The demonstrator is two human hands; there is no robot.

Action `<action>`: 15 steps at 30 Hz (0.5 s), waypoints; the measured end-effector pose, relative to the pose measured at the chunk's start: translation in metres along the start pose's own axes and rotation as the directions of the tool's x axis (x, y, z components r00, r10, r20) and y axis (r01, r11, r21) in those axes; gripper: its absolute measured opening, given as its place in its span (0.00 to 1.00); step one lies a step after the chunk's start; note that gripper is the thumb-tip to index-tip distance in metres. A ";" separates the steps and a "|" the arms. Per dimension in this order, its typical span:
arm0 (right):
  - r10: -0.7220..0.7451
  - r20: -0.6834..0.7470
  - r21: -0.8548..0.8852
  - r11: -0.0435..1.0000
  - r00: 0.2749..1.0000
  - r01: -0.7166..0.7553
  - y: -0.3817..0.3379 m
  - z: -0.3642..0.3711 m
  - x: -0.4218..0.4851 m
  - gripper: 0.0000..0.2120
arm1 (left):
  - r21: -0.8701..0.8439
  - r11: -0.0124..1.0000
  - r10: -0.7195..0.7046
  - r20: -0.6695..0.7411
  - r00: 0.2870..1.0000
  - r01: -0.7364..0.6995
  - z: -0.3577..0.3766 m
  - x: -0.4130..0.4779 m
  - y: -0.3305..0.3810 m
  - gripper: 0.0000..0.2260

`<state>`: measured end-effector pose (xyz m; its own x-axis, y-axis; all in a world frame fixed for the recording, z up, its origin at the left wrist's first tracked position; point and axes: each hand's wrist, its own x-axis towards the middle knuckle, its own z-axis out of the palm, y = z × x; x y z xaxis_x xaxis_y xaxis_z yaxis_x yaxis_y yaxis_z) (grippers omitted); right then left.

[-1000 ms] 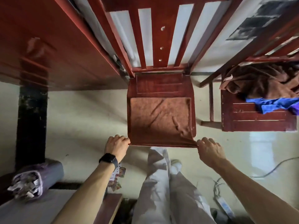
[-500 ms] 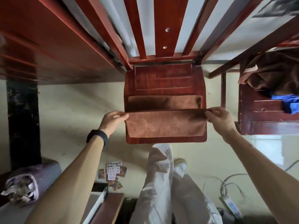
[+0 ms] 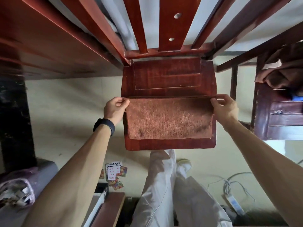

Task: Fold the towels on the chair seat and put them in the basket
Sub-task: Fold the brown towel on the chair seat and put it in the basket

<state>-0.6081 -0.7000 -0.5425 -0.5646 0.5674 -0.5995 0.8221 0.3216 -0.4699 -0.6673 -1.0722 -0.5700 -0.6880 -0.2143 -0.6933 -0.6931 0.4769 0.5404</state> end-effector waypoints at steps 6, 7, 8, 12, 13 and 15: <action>0.043 -0.015 -0.053 0.998 0.999 -0.044 0.000 0.012 0.010 0.10 | 0.076 0.997 0.020 -0.104 0.994 -0.012 0.008 0.007 0.002 0.05; 0.051 -0.023 -0.065 0.997 0.998 -0.052 0.000 0.014 0.011 0.11 | 0.090 0.996 0.016 -0.120 0.993 -0.005 0.011 0.008 0.002 0.05; 0.059 -0.033 -0.081 0.995 0.998 -0.062 -0.001 0.015 0.011 0.11 | 0.101 0.995 0.015 -0.134 0.991 -0.001 0.013 0.009 0.002 0.04; 0.100 -0.067 -0.132 0.985 0.993 -0.108 -0.002 0.019 0.014 0.14 | 0.167 0.986 0.041 -0.183 0.982 -0.010 0.020 0.011 0.005 0.06; 0.107 -0.077 -0.138 0.983 0.991 -0.117 -0.002 0.021 0.015 0.14 | 0.179 0.984 0.045 -0.195 0.980 -0.010 0.022 0.010 0.006 0.07; 0.118 -0.087 -0.135 0.982 0.989 -0.129 -0.002 0.022 0.016 0.14 | 0.198 0.980 0.048 -0.216 0.975 -0.005 0.024 0.009 0.009 0.08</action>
<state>-0.6200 -0.7084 -0.5652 -0.4555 0.6647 -0.5921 0.8902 0.3454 -0.2971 -0.6743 -1.0490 -0.5827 -0.7509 -0.3699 -0.5471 -0.6335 0.6374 0.4386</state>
